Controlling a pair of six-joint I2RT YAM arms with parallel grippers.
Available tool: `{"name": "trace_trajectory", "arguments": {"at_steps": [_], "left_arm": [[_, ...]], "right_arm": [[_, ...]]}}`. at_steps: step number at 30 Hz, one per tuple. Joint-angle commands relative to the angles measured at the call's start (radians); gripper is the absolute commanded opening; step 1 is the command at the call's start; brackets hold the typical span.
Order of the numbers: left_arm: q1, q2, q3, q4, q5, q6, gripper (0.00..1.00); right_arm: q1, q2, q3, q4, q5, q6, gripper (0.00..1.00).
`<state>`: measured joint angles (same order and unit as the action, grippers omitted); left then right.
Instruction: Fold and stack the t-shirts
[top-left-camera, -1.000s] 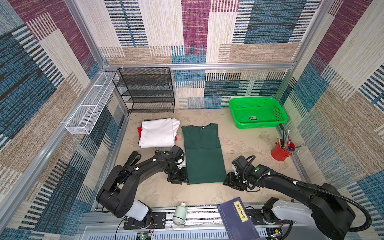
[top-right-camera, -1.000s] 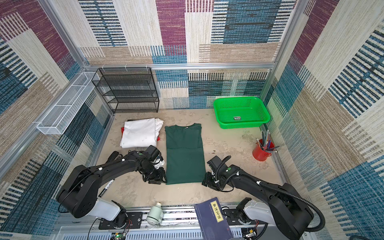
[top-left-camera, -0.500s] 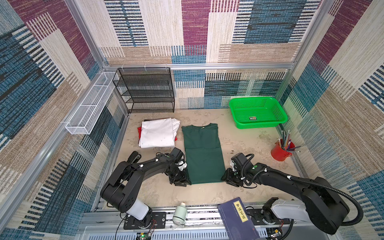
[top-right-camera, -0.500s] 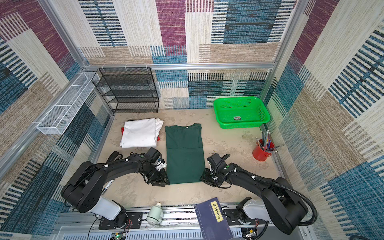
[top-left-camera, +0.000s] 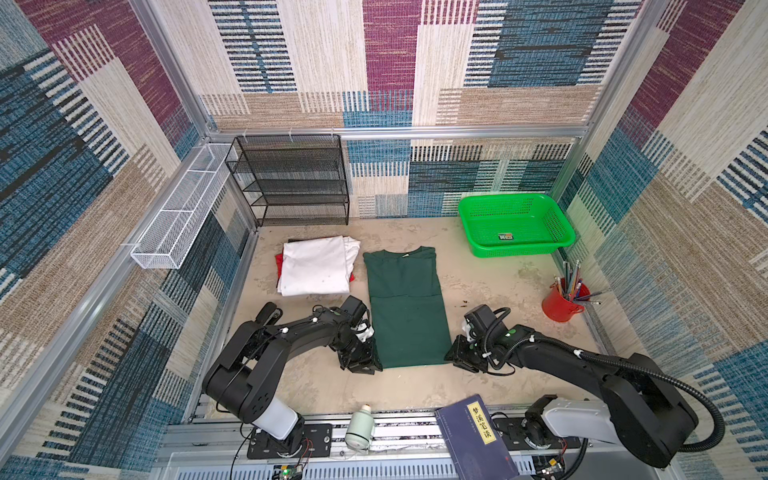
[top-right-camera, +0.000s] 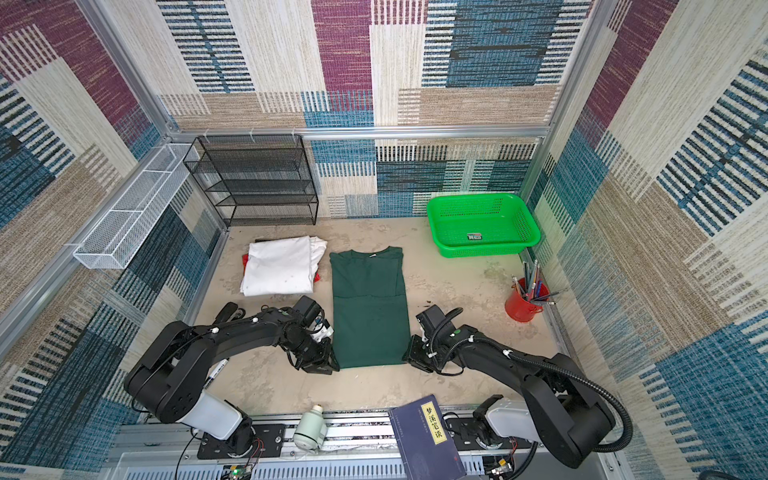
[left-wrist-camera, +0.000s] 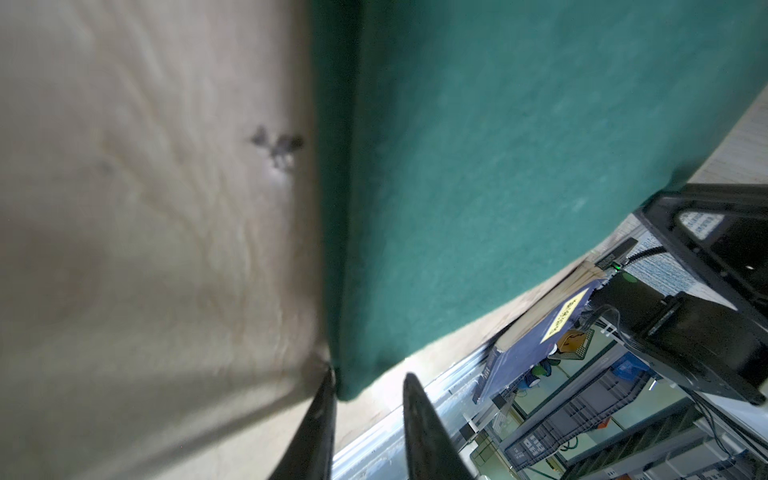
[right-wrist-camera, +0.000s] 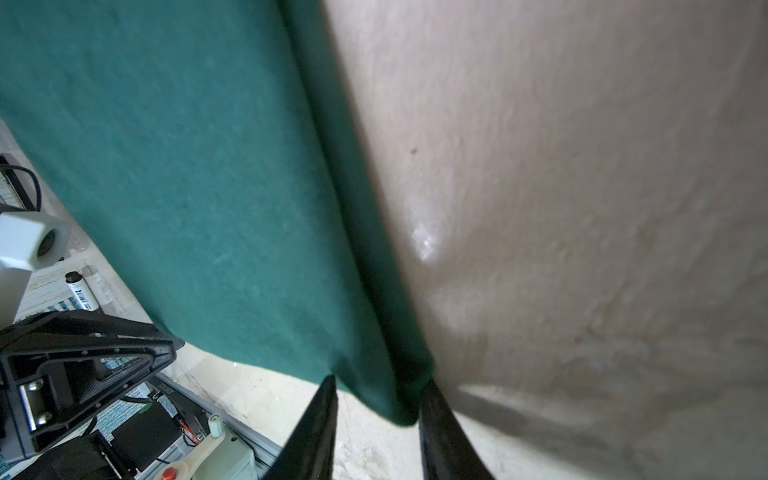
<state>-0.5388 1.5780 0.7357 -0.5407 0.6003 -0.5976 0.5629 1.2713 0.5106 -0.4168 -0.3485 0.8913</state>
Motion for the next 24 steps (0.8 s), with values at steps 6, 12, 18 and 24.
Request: {"name": "trace_trajectory", "arguments": {"at_steps": [6, 12, 18, 24], "left_arm": [[-0.001, 0.022, -0.018, 0.015, -0.138, -0.022, 0.17], [-0.001, 0.024, -0.014, 0.030, -0.129, -0.016, 0.05], [-0.001, 0.022, 0.014, 0.011, -0.129, -0.005, 0.00], [-0.002, -0.042, 0.030, -0.049, -0.132, 0.020, 0.00]], "right_arm": [[-0.006, 0.013, -0.007, -0.062, 0.092, -0.011, 0.21], [-0.014, 0.016, -0.006, -0.045, 0.111, -0.041, 0.11], [-0.019, 0.017, 0.005, -0.027, 0.094, -0.086, 0.02], [-0.018, -0.093, 0.005, -0.058, 0.068, -0.087, 0.00]]}}
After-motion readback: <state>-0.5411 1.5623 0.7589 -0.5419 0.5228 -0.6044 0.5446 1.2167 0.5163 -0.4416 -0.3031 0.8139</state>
